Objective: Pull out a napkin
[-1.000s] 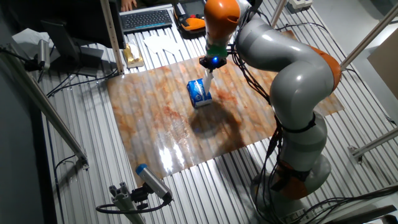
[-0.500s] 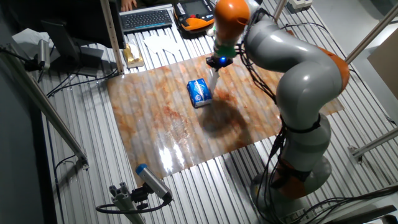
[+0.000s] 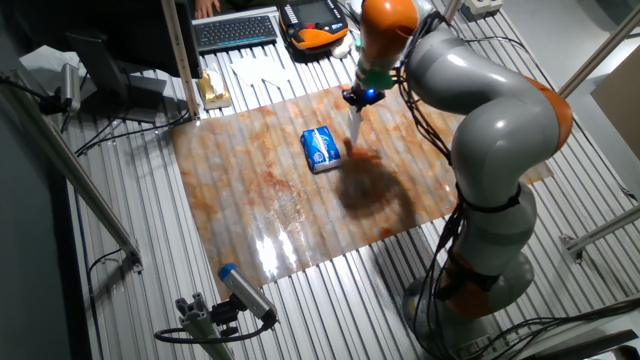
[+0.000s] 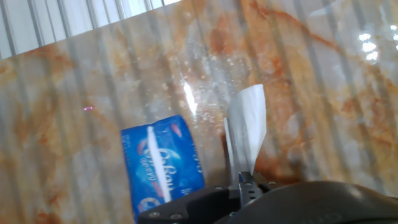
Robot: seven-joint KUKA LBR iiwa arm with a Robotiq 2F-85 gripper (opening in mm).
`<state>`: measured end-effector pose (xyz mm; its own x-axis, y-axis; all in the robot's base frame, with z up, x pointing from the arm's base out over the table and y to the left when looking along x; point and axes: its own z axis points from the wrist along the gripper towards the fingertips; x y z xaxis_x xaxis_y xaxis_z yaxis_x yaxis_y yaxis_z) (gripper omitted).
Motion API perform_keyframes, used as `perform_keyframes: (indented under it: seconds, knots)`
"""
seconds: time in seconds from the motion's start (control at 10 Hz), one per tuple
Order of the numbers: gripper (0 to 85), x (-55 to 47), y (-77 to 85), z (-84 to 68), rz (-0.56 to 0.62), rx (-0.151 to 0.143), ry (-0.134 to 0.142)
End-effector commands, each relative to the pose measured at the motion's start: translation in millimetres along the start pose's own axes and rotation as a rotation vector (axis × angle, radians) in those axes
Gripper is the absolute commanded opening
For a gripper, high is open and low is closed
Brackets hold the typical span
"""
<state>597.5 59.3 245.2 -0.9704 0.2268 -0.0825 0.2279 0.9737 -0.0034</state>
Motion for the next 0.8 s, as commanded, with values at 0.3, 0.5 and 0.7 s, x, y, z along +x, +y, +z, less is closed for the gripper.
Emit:
perform_keyframes:
  seconds: [0.3,0.5,0.7]
  knots:
    - [0.0,2.0,-14.9,4.5,-0.028,-0.005,-0.013]
    - [0.0,2.6,-18.5,5.6,-0.032,-0.005,-0.016]
    - [0.0,4.0,-22.9,7.3,-0.041,-0.012,-0.015]
